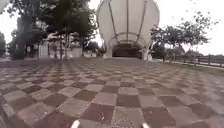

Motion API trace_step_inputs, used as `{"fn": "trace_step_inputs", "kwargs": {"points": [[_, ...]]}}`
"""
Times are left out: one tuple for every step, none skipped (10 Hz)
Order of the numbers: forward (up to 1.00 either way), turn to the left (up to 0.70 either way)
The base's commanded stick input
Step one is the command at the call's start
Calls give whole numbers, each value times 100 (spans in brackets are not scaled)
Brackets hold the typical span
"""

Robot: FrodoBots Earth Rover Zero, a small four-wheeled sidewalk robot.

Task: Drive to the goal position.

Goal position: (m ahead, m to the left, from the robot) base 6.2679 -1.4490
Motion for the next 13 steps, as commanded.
{"fn": "trace_step_inputs", "kwargs": {"points": [[70,0],[70,0],[70,0],[70,0],[70,0],[70,0],[70,0],[70,0],[70,0],[70,0],[70,0],[70,0],[70,0]]}}
